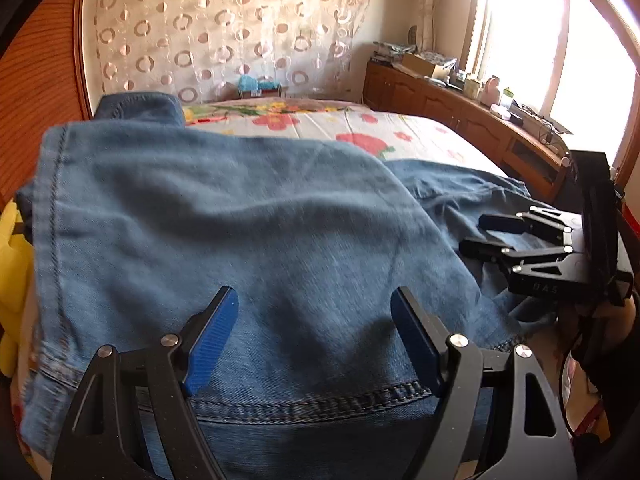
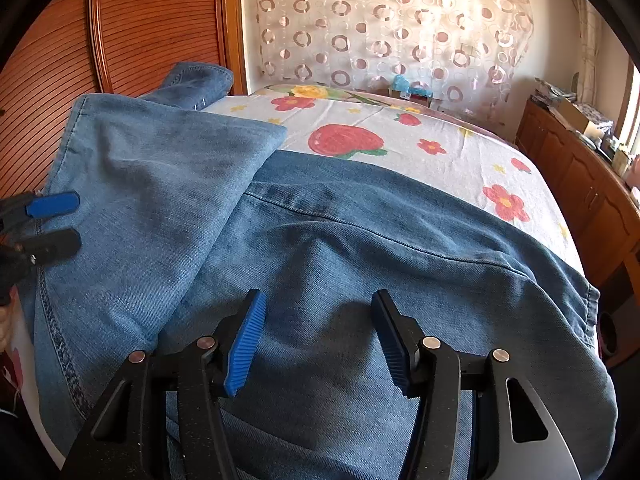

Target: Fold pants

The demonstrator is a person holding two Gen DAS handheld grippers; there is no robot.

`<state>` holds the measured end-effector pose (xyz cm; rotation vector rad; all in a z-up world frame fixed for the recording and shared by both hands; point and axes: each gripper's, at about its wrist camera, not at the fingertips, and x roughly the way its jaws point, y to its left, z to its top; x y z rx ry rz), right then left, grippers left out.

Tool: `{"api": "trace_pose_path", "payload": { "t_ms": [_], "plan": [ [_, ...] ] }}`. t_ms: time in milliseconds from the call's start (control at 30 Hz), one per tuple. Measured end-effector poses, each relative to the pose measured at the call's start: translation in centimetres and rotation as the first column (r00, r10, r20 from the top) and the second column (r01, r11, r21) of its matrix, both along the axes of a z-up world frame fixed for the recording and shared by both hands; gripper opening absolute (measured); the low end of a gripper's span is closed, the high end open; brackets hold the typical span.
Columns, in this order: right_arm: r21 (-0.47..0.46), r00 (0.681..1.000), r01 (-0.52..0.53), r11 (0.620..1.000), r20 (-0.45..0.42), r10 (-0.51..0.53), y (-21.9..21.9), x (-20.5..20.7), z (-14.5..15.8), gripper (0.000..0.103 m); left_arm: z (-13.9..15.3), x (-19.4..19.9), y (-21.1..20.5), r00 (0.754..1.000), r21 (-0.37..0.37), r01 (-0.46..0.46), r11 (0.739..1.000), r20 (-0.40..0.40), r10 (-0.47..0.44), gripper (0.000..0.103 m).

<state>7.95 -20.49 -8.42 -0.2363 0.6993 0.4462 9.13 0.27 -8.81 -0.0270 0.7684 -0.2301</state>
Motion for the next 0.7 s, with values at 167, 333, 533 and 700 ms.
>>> {"api": "trace_pose_path", "payload": {
  "t_ms": [167, 333, 533, 700],
  "plan": [
    [0.016, 1.000, 0.017, 1.000, -0.014, -0.017, -1.2, -0.2, 0.5, 0.057, -0.8, -0.1, -0.5, 1.000, 0.009, -0.010, 1.000, -0.003, 0.010, 0.080],
    [0.022, 0.992, 0.128, 0.992, 0.011, -0.128, -5.6, -1.3, 1.8, 0.057, -1.0, -0.2, -0.5, 1.000, -0.011, -0.010, 1.000, -0.005, 0.010, 0.082],
    [0.075, 0.955, 0.294, 0.953, 0.014, -0.296, -14.0, -3.4, 2.6, 0.057, -0.9, 0.0, -0.5, 1.000, 0.004, -0.004, 1.000, -0.013, 0.005, 0.083],
    [0.090, 0.924, 0.383, 0.919, -0.013, -0.383, -19.5, -5.4, 1.4, 0.057, -1.0, 0.1, -0.7, 1.000, 0.004, -0.004, 1.000, -0.014, 0.004, 0.083]
  ]
}}
